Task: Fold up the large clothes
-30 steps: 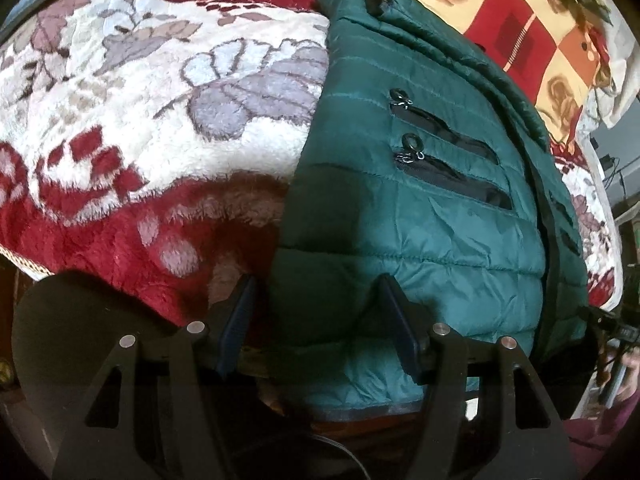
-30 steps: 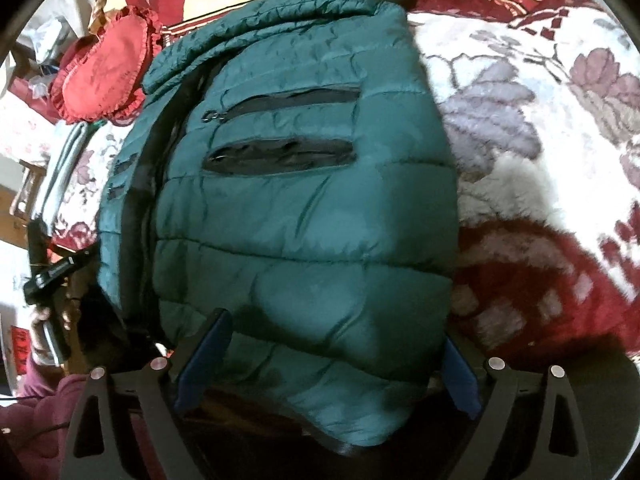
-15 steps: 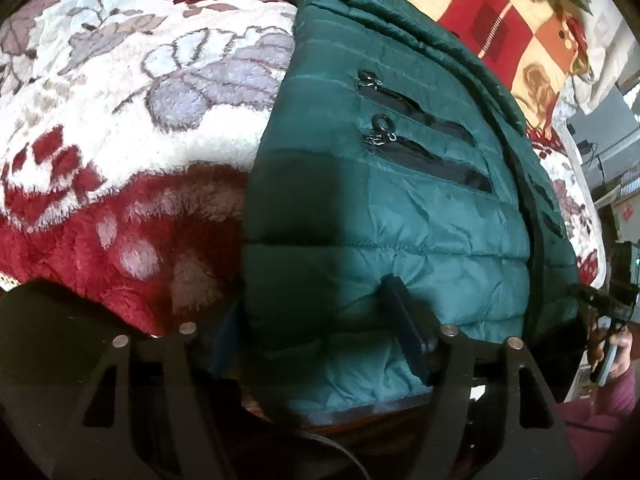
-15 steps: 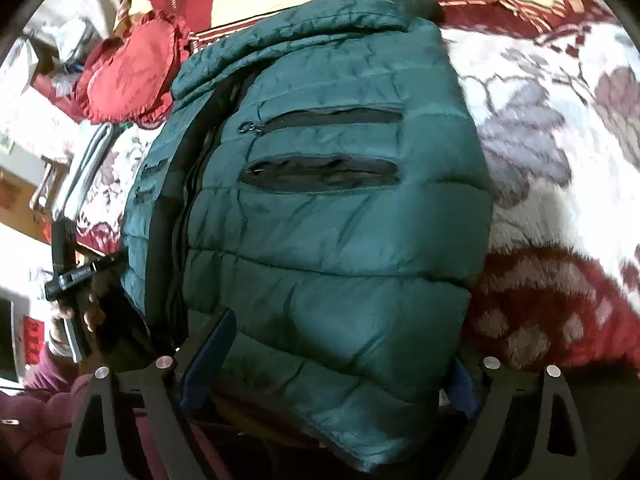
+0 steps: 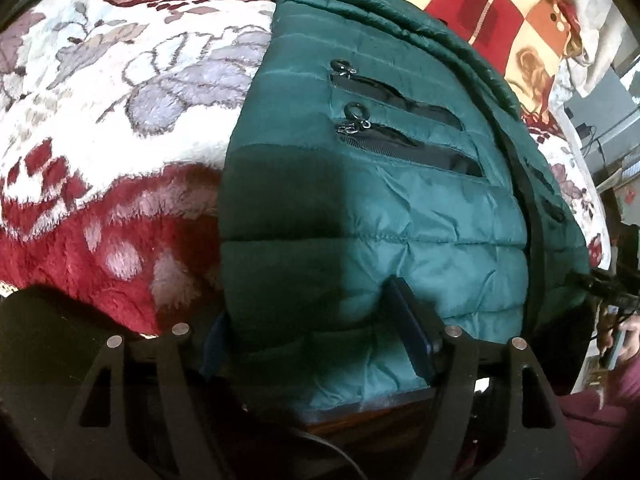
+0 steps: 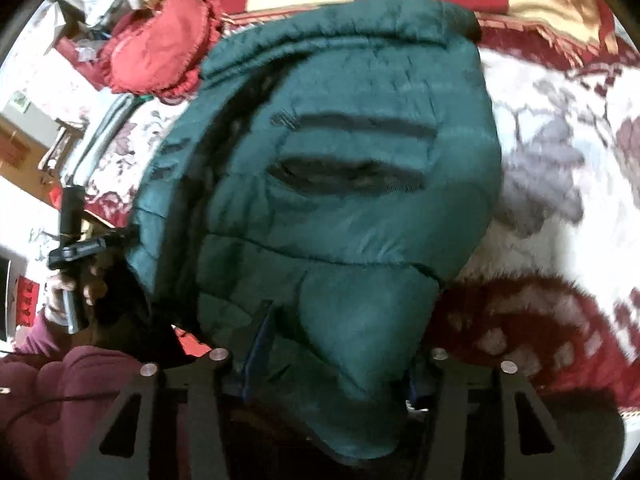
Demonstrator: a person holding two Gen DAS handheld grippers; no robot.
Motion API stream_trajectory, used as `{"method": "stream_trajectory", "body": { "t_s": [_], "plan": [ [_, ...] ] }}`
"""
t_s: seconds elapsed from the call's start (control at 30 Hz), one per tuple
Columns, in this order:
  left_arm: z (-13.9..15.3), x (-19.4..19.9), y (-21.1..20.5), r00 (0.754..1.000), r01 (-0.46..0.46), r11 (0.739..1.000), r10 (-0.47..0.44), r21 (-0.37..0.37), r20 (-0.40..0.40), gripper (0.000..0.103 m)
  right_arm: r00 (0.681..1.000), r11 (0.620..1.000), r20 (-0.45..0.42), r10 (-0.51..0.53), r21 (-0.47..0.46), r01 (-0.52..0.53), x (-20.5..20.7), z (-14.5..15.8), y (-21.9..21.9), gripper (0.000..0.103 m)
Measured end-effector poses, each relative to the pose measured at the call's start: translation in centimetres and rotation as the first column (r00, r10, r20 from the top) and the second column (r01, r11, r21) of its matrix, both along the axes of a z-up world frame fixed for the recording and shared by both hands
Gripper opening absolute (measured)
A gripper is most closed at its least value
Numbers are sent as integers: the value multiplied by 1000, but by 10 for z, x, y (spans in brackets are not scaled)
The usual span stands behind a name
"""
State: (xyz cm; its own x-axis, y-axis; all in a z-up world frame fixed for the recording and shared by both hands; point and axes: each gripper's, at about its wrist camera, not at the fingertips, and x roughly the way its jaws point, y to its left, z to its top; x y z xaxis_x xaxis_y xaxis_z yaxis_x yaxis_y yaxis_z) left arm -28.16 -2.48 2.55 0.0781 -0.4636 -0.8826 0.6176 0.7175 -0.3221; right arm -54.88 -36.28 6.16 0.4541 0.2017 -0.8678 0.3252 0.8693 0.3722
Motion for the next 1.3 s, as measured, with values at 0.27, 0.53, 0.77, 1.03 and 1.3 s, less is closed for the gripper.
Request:
{"method": "stream_trajectory", "body": {
  "t_s": [0.27, 0.53, 0.77, 1.03, 1.3],
  "plan": [
    [0, -6, -7, 999, 16, 1000, -17, 27, 33, 76, 998, 997, 44, 43, -64, -40, 4, 10, 8, 45],
    [-1, -9, -8, 998, 21, 998, -24, 53, 56, 77, 994, 998, 93, 51, -32, -48, 7, 19, 5, 34],
    [-7, -11, -9, 998, 29, 998, -32, 49, 62, 83, 994, 999, 104, 33, 35, -37, 11, 1, 2, 64],
    [7, -15, -9, 993, 76, 996, -80, 56, 89, 41, 987, 999, 150, 51, -22, -49, 7, 23, 0, 23],
    [56, -11, 2, 987, 81, 995, -73, -53, 146, 15, 956, 999, 290, 45, -30, -38, 9, 67, -4, 18]
  ]
}}
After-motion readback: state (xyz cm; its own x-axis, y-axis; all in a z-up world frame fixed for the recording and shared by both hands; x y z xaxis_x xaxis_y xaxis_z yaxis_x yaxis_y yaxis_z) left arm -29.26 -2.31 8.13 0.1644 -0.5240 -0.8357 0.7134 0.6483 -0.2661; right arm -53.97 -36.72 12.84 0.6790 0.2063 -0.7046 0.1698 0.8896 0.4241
